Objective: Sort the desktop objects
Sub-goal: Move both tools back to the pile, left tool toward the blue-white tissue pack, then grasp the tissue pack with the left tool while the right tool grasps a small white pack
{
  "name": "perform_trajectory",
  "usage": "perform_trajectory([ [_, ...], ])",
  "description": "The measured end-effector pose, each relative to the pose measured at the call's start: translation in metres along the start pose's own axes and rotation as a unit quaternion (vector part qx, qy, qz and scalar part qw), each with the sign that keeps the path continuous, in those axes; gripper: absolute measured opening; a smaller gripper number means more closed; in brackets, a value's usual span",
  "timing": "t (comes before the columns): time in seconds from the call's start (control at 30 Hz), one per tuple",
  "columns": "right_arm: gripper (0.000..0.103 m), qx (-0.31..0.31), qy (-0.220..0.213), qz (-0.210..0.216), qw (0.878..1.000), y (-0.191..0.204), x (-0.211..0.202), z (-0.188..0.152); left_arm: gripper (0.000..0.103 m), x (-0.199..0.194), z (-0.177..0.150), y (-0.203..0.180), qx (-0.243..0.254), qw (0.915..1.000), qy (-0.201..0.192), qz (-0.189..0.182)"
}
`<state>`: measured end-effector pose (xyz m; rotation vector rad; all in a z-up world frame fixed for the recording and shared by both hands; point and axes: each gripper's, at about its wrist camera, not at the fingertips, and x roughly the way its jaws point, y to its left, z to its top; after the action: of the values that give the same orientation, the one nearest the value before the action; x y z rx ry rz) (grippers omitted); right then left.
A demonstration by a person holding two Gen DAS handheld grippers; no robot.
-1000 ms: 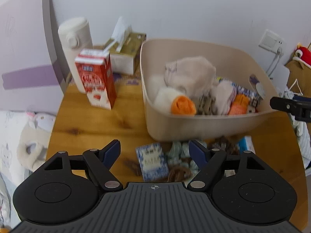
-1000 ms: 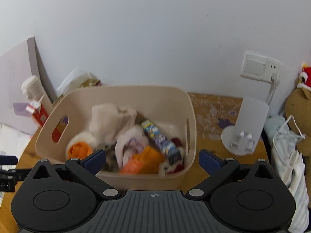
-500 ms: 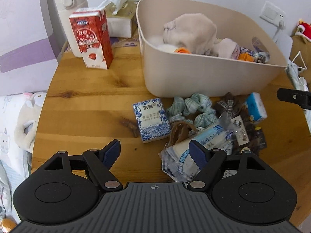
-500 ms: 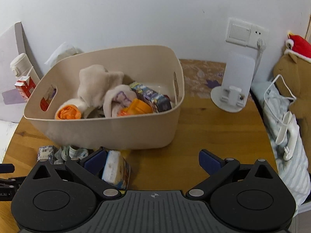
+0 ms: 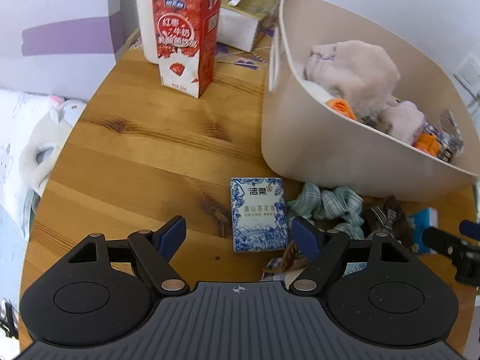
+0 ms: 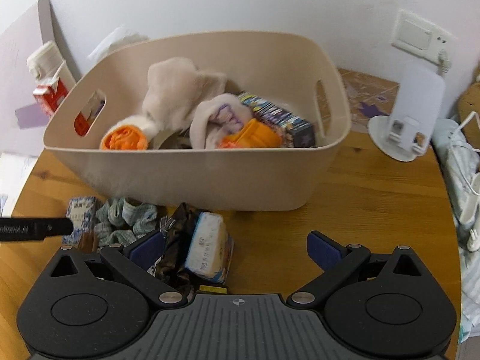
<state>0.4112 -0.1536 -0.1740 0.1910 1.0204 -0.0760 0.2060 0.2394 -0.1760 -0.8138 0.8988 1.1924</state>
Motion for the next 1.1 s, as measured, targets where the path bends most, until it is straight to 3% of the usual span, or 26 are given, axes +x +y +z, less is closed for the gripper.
perform_trajectory([
  [0.27, 0.103, -0.01, 0.026, -0.011, 1.0, -0.004, 0.022, 0.005, 0.079, 0.021, 0.003, -0.003, -0.001, 0.9997, 0.022, 0.012],
  [0.73, 0.102, -0.018, 0.027, -0.006, 0.999, -0.009, 0.032, 0.004, 0.079, 0.034, 0.007, -0.01, 0.008, 0.9996, 0.013, 0.025],
  [0.83, 0.093, -0.021, 0.023, -0.005, 1.0, -0.008, 0.032, 0.006, 0.078, 0.033, 0.006, -0.009, 0.017, 0.9995, 0.008, 0.025],
  [0.97, 0.085, -0.013, 0.02, 0.001, 1.0, -0.008, 0.031, 0.006, 0.061, 0.03, 0.004, -0.01, 0.031, 0.9991, 0.001, 0.029],
  [1.1, 0.065, -0.008, 0.021, 0.009, 1.0, -0.008, 0.031, 0.005, 0.047, 0.027, -0.002, -0.014, 0.067, 0.9975, -0.003, 0.021],
])
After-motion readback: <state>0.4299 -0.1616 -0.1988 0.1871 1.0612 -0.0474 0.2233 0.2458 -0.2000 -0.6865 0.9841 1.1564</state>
